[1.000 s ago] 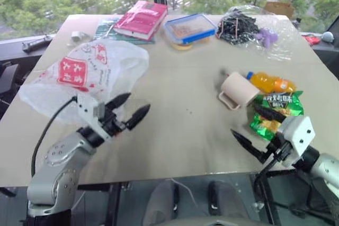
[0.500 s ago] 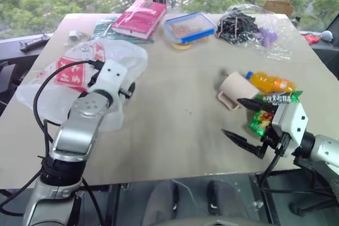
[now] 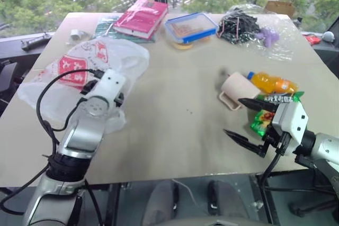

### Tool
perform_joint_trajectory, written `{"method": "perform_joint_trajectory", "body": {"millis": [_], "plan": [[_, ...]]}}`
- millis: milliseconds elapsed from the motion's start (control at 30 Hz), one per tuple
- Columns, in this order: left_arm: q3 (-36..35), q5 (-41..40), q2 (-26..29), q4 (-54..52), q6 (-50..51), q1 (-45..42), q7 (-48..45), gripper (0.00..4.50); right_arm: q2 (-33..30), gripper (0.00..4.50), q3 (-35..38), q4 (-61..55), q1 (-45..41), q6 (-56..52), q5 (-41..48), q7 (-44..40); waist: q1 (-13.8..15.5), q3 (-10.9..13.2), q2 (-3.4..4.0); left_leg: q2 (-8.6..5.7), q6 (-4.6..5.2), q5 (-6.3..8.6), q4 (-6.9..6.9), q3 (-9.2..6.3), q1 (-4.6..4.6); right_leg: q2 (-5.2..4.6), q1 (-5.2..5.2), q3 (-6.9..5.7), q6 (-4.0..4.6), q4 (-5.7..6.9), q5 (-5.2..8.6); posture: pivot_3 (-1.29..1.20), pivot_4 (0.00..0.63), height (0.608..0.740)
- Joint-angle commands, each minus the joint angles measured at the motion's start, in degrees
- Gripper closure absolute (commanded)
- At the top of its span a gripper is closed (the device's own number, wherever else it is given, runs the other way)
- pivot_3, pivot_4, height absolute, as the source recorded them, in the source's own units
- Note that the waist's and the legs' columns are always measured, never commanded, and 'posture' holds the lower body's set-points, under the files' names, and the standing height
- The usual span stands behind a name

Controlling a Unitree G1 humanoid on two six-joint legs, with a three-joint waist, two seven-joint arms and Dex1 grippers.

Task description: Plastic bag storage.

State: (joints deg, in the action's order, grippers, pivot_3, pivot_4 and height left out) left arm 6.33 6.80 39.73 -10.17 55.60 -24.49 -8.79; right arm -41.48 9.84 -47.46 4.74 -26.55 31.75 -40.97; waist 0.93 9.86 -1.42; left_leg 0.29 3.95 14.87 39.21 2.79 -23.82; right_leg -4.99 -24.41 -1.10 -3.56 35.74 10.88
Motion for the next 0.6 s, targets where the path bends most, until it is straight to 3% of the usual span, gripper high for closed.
{"method": "perform_joint_trajectory", "body": {"millis": [33,267,367,433,467,600], "plan": [[-0.2,2.9,-1.1,5.7,-5.0,-2.0,1.9,0.08,-0.1,0.00,0.5,-1.6,0.4,1.2,-0.4,0.5,0.0,0.0,0.00,0.00,0.00,0.00,0.00,0.01,0.00,-0.01,0.00,0.00,0.00,0.00,0.00,0.00,0.150,0.740],[-0.9,5.3,-4.8,23.0,-13.0,-7.9,5.8,0.08,-0.2,0.00,0.7,-2.0,0.6,1.0,-0.7,1.6,0.0,-0.1,0.02,-0.02,0.01,0.00,0.02,0.03,0.08,-0.03,0.04,0.02,-0.02,0.06,-0.02,0.00,0.150,0.740],[-3.0,4.5,-7.4,27.9,-13.7,-9.5,7.1,0.80,-0.1,0.00,0.6,-2.3,0.5,0.7,-0.7,2.3,-0.1,-0.1,0.03,-0.02,0.02,0.00,0.02,0.03,0.09,-0.03,0.05,0.01,-0.09,0.08,-0.06,0.00,0.150,0.740],[-4.7,3.7,-8.9,30.6,-14.3,-10.5,7.3,1.51,-0.1,0.00,0.3,-2.5,0.4,0.6,-0.9,2.6,-0.1,-0.1,0.05,-0.02,0.02,0.00,0.02,0.04,0.11,-0.03,0.05,0.01,-0.19,0.09,-0.12,0.00,0.150,0.740],[-5.8,3.0,-9.3,31.5,-15.1,-10.8,7.2,2.15,-0.1,0.00,0.1,-2.6,0.4,0.6,-1.1,2.7,-0.1,-0.1,0.06,-0.01,0.02,0.00,0.03,0.04,0.12,-0.03,0.05,0.01,-0.21,0.11,-0.13,0.00,0.150,0.740],[-10.5,0.1,-9.8,32.5,-17.3,-11.3,6.1,3.86,0.0,0.00,-0.1,-2.6,0.2,0.6,-1.3,3.3,-0.4,-0.1,0.07,0.01,0.01,0.00,0.03,0.07,0.14,-0.02,0.05,0.03,-0.21,0.12,-0.14,0.00,0.150,0.740]]}}
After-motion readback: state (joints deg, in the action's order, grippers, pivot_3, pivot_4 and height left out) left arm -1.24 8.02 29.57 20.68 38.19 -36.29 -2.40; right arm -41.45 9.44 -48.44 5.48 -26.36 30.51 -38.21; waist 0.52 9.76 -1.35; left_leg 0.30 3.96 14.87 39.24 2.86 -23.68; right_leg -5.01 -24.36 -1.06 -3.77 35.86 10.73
